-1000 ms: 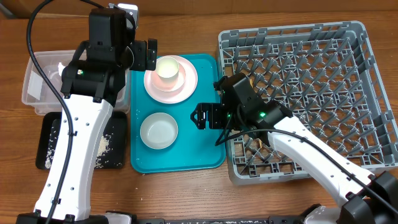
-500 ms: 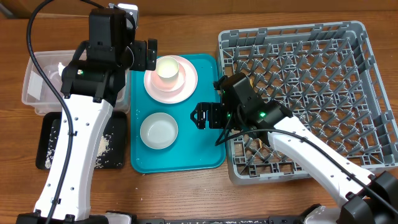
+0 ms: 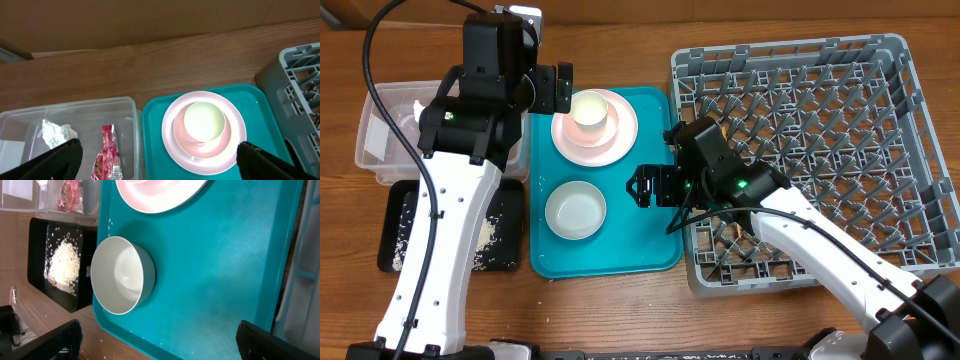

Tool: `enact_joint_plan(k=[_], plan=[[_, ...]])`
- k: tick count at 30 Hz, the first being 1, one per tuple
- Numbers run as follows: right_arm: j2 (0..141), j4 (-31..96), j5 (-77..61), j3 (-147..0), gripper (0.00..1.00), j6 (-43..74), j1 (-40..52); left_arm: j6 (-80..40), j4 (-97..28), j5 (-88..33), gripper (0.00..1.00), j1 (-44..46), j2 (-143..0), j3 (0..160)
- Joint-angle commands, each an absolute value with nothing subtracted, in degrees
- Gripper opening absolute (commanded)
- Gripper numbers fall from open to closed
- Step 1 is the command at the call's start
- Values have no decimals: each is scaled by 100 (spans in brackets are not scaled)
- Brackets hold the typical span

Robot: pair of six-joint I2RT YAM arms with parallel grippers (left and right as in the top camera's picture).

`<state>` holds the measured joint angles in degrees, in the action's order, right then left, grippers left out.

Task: Sort waste into correct bins and load items into the dishwasher
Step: 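Reach the right gripper over the grey bowl on the teal tray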

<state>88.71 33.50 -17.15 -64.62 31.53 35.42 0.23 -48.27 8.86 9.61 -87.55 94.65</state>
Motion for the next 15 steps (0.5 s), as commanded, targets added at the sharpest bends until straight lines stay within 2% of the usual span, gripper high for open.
enact_joint_plan(k=[1, 15], plan=[[8722, 3308, -1702, -6600, 100, 3170, 3577, 132, -4821, 941, 100, 939, -8735, 9542], [8722, 3315, -1660, -6600, 100, 3170, 3577, 132, -4821, 941, 100, 939, -8735, 9542]])
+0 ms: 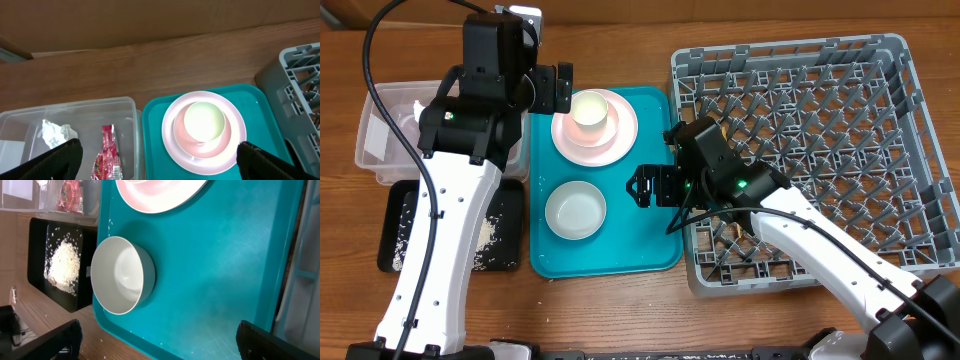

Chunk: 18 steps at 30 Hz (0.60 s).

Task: Sort waste into correct bins and load items into the dishwasher
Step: 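Reach the right gripper over the grey bowl on the teal tray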

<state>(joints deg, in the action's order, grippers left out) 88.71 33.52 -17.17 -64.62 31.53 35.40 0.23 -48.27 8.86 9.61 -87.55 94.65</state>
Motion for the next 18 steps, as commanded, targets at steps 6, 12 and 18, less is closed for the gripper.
enact_joint_plan(k=[6, 12, 18], plan=[[8722, 3321, -753, -6600, 100, 3170, 3551, 132, -4823, 941, 100, 939, -8735, 9542], [8722, 3321, -744, -6598, 98, 3173, 3562, 132, -4821, 941, 100, 939, -8735, 9542], [8722, 2880, -1310, -6598, 68, 3175, 3568, 132, -4823, 941, 100, 939, -8735, 9542]])
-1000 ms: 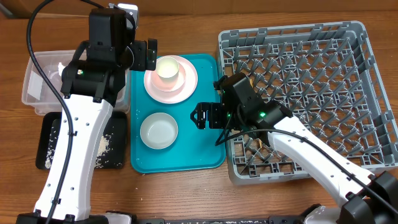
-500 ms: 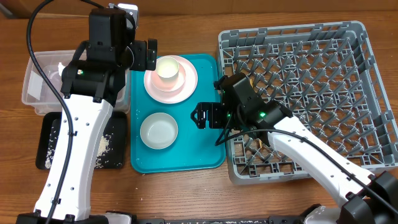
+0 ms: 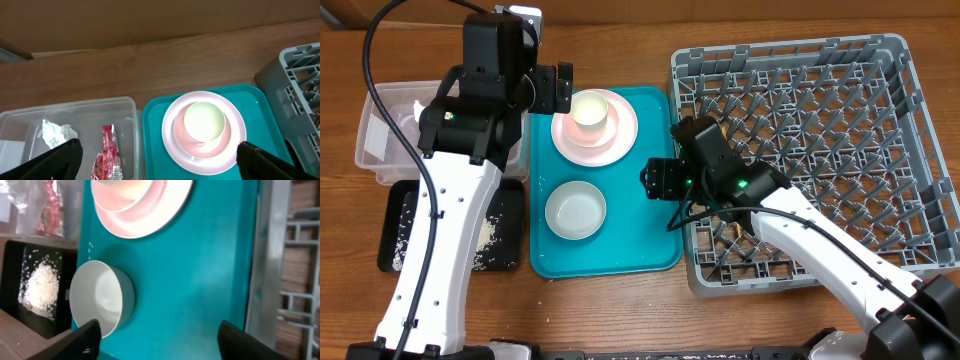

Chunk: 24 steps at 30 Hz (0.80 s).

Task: Sort waste into correct bins and load items into the dishwasher
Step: 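Reach the right gripper over the grey bowl on the teal tray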

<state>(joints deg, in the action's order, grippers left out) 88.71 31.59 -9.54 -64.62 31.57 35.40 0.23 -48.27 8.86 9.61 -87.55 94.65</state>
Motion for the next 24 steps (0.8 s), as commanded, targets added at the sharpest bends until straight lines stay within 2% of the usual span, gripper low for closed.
enact_joint_plan(k=[1, 8, 11, 16, 24], plan=[[8722, 2738, -1431, -6598, 68, 3173, 3568, 132, -4821, 941, 100, 939, -8735, 9542], [8722, 1994, -2112, -6598, 65, 3175, 3568, 132, -4821, 941, 100, 939, -8735, 9542], [8722, 1979, -2265, -6598, 65, 3203, 3568, 132, -4821, 941, 100, 939, -8735, 9542], [8724, 1977, -2279, -6598, 62, 3896, 3568, 132, -4823, 941, 100, 939, -8735, 9542], [8722, 1745, -2471, -6598, 56, 4077, 3588, 130, -4821, 941, 100, 939, -8735, 9542]])
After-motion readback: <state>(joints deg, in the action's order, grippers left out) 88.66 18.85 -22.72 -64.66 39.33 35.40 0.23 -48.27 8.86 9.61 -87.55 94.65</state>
